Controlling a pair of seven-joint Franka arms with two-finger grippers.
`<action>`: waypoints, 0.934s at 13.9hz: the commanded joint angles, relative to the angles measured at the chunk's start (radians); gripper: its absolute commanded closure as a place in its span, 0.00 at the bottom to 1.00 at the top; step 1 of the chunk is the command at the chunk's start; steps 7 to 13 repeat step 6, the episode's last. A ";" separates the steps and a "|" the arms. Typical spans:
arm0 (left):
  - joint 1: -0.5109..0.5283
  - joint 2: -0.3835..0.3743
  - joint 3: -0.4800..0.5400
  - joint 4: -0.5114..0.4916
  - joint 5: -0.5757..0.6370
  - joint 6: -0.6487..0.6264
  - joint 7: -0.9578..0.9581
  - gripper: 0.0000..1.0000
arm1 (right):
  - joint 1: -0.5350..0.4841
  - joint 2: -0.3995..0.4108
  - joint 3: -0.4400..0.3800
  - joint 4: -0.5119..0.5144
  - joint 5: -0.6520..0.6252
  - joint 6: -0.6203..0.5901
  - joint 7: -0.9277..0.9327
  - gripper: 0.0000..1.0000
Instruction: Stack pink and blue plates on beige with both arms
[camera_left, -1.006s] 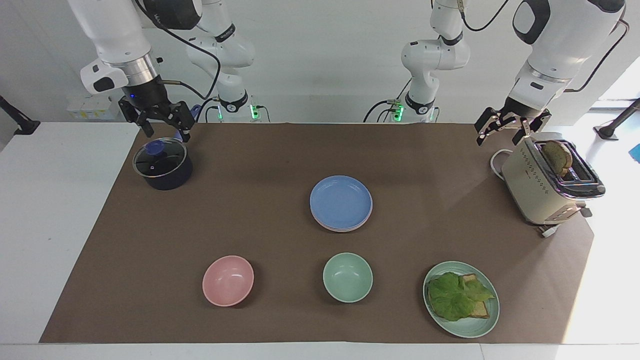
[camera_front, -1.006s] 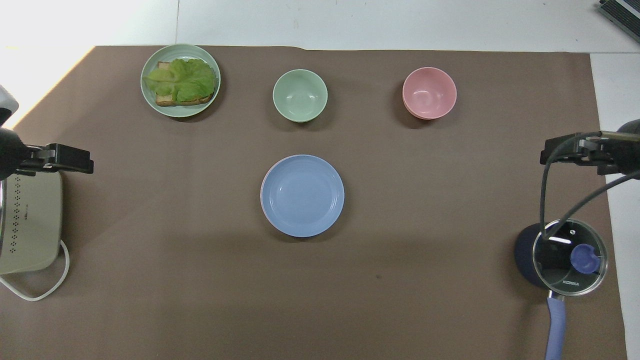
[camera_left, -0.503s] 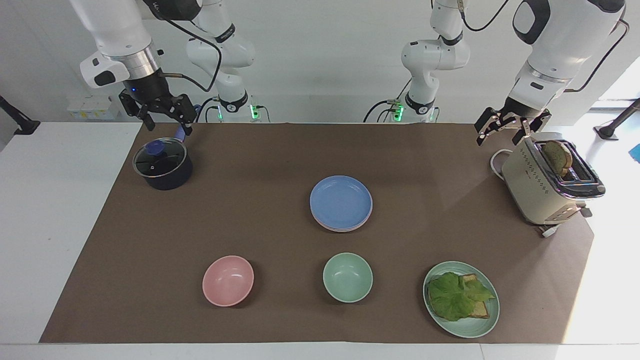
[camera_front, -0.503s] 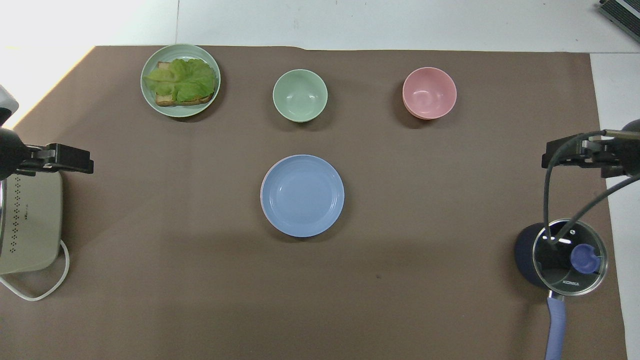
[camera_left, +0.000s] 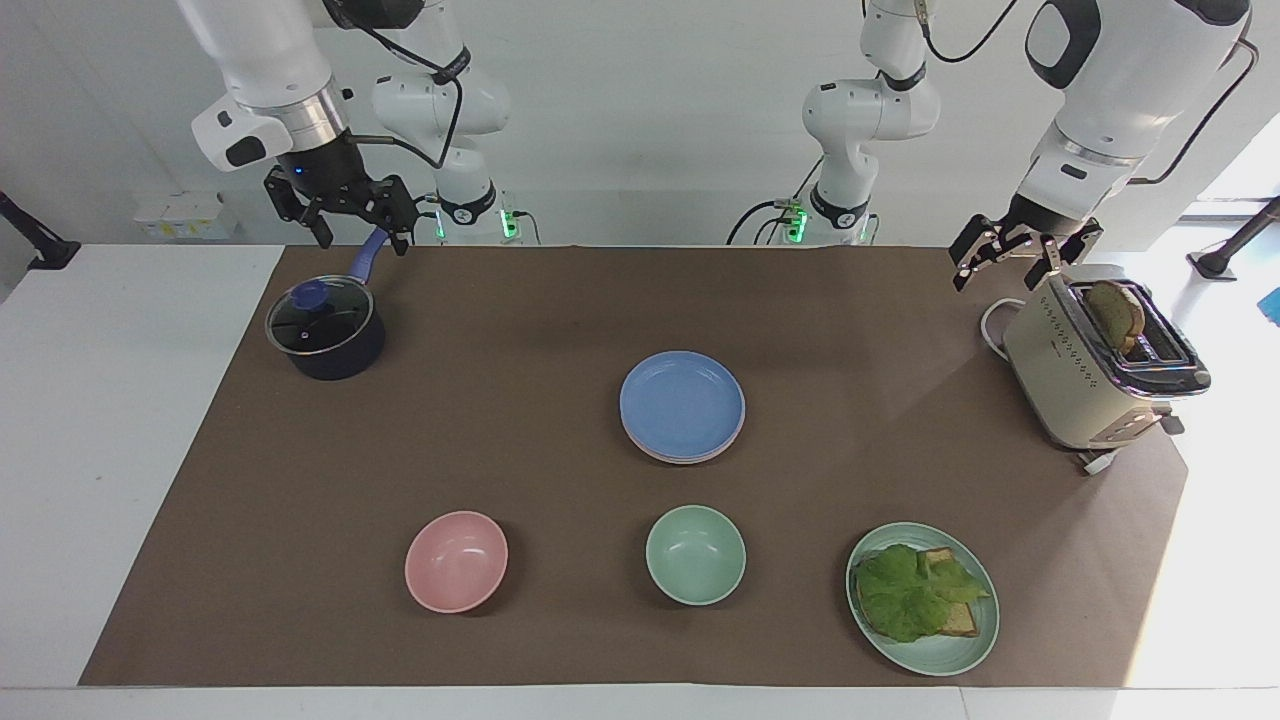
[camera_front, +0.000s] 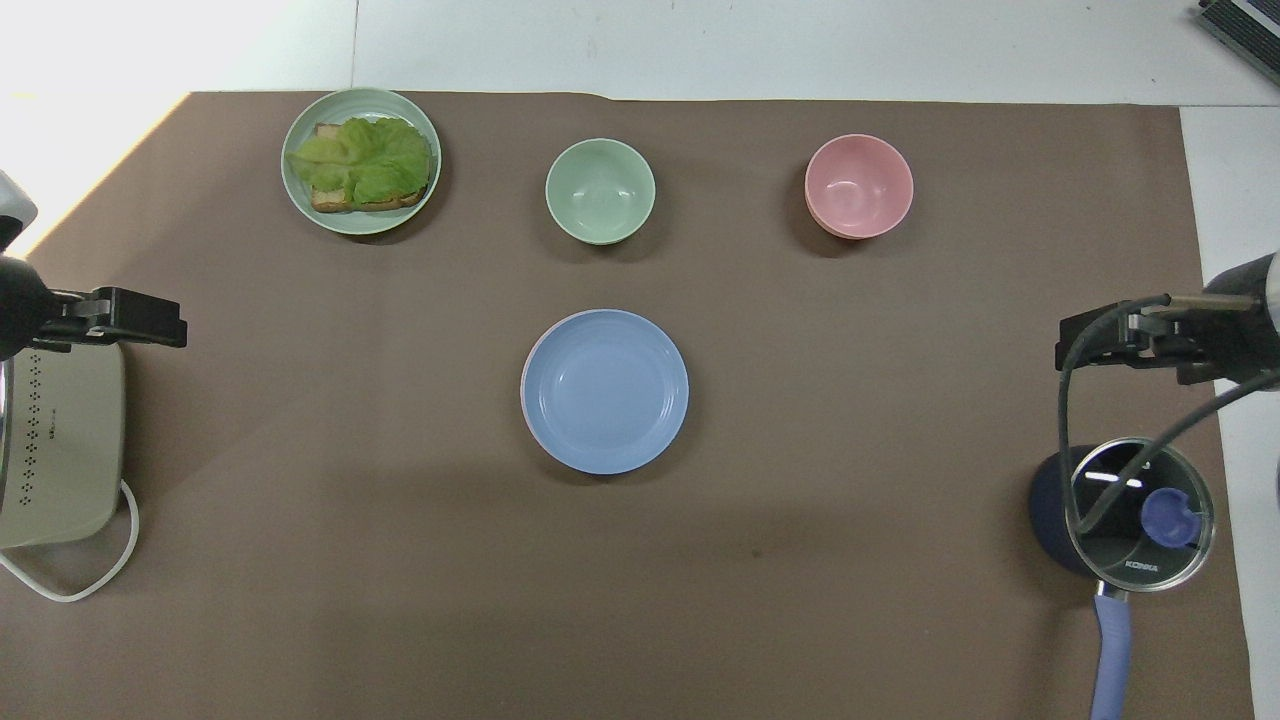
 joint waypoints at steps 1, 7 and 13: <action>-0.002 -0.001 0.001 0.008 0.017 -0.015 -0.003 0.00 | 0.007 -0.028 -0.014 -0.037 -0.006 0.005 -0.022 0.00; -0.002 -0.001 0.001 0.008 0.017 -0.015 -0.003 0.00 | 0.006 -0.024 -0.014 -0.032 -0.002 0.016 -0.021 0.00; -0.002 -0.001 0.001 0.008 0.017 -0.015 -0.003 0.00 | 0.006 -0.024 -0.014 -0.032 -0.002 0.016 -0.021 0.00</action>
